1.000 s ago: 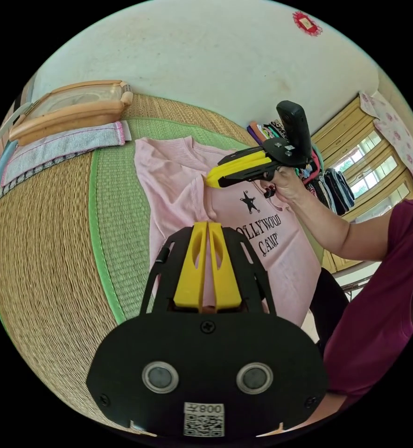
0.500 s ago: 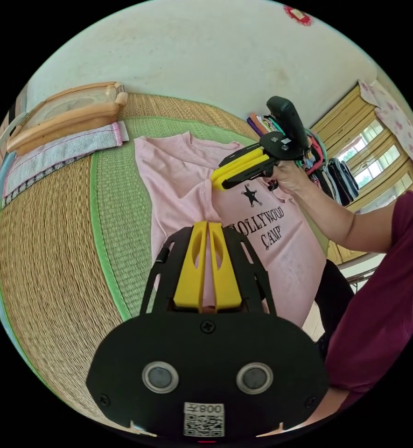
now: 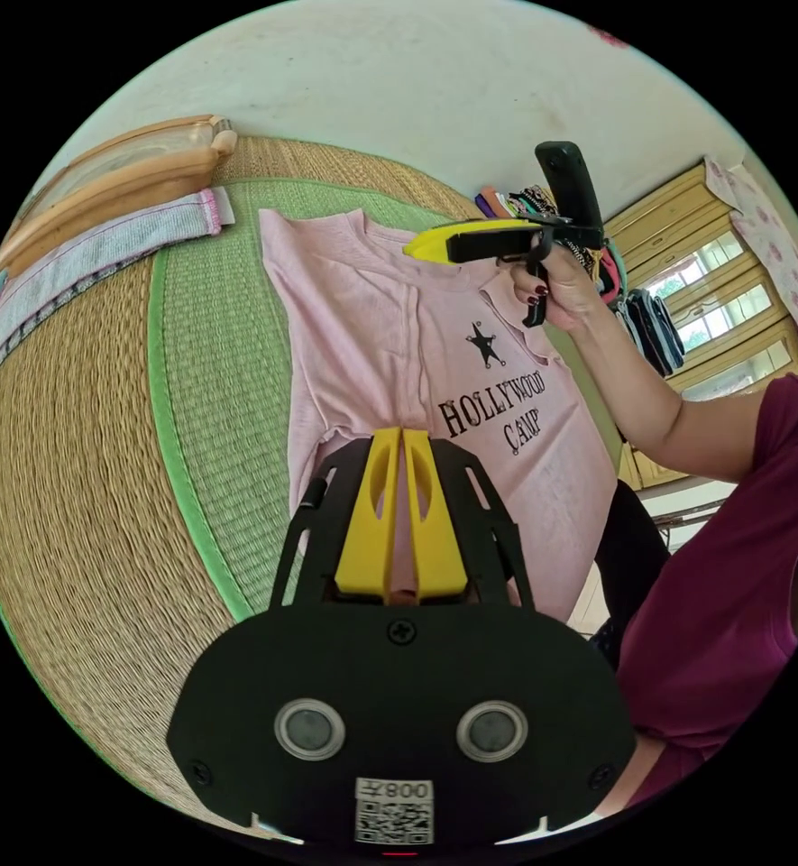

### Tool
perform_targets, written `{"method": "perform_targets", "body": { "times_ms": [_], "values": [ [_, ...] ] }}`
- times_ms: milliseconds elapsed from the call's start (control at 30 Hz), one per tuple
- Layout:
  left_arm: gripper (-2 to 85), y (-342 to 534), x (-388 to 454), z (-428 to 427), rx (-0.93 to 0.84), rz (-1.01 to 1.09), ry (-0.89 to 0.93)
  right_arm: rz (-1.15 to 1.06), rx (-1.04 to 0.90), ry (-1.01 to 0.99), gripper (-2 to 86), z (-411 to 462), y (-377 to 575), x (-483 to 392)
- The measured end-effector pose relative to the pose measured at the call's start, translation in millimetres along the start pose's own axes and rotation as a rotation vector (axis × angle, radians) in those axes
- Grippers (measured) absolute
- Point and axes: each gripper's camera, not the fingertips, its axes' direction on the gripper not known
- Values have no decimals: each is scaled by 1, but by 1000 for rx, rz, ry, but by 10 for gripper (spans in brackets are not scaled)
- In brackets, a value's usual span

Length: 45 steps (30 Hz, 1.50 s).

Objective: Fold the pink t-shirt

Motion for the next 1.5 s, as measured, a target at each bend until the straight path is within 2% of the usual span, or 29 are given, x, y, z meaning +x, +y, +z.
{"method": "perform_targets", "body": {
  "times_ms": [100, 300, 567, 700, 867, 1133, 1267, 1433, 1500],
  "values": [
    [5, 3, -6, -7, 47, -9, 29, -19, 22, 28, 75, 13, -32, 8],
    [5, 9, -19, -14, 77, -32, 44, -12, -60, 70, 79, 56, -75, 27],
    [3, 17, -34, -25, 127, -75, 39, 28, -89, 41, 19, 70, -78, 51],
    [3, 24, -43, -35, 182, -144, -19, 41, -12, 5, 12, 55, -80, 63],
    [3, 25, -48, -32, 135, -190, -117, 61, -88, 12, 15, 78, -92, 84],
    [2, 27, -51, -42, 247, -184, -39, 94, -66, 26, 50, 70, -81, 97],
    [1, 20, -54, -31, 163, -196, -71, 136, -35, 24, 59, 54, -61, 106],
    [1, 18, -49, -37, 207, -182, -97, 80, 13, 34, 40, 36, -26, 74],
    [1, 16, -51, -33, 173, -193, -103, 52, -9, 43, 31, 46, -15, 60]
  ]
}}
